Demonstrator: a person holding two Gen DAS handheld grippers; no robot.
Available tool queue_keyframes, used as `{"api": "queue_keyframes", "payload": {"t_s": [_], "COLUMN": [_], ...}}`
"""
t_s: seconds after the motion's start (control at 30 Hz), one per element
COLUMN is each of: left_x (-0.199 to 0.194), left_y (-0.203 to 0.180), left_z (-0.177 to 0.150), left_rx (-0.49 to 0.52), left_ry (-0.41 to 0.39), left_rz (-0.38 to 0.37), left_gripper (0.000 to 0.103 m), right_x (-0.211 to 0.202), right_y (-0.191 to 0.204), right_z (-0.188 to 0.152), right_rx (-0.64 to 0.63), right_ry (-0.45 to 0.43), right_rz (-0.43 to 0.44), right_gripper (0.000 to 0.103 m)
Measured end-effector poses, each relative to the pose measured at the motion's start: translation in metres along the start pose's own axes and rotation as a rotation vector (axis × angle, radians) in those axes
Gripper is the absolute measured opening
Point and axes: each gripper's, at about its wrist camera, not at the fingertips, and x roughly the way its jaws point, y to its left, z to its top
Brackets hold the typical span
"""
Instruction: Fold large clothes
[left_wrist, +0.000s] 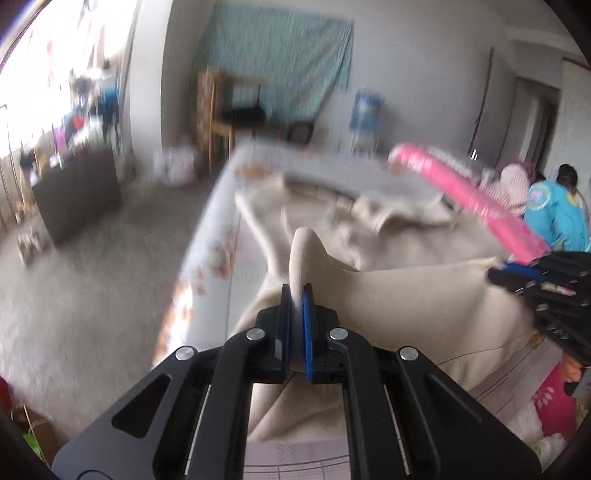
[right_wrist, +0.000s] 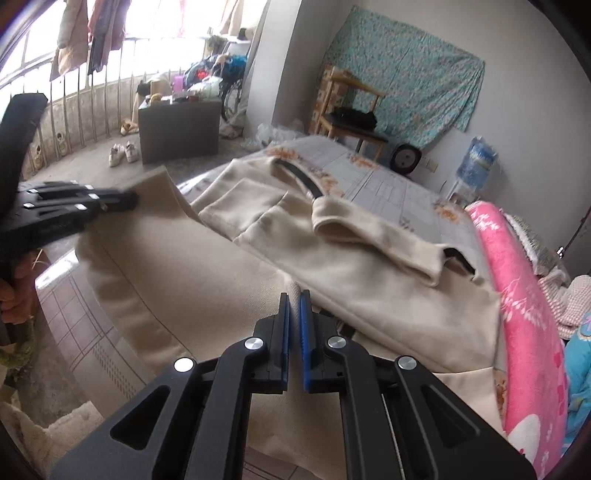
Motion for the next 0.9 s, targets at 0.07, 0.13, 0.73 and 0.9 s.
{"api": "queue_keyframes", "payload": {"t_s": [0.07, 0.13, 0.73, 0.9], "left_x": [0.006, 0.033, 0.059, 0.061], "left_y": [0.002, 0.009, 0.015, 0.012], "left_z": [0.000, -0.007, -0.024, -0.024], "left_rx": [-0.001, -0.021, -0.018, -0.008], "left_ry": [0.017, 0.085, 0.154, 0.161], "left_rz": [0.004, 0.024, 0.093, 0.106], "left_gripper": [0.005, 0.005, 0.006, 0.006], "right_x": [0.011, 0.037, -0.008, 0.020], "right_y": [-0.006, -0.010, -0.171, -0.189], "right_z": [0.001, -0.003, -0.071, -0.098], "right_rx": [0.034, 0.066, 0.392, 0.350], "right_ry": [0.011, 0.046, 0.163, 0.265], "right_rz": [0.016, 0.034, -0.174, -0.229], "right_gripper": [0.005, 0.005, 0.050, 0.042]}}
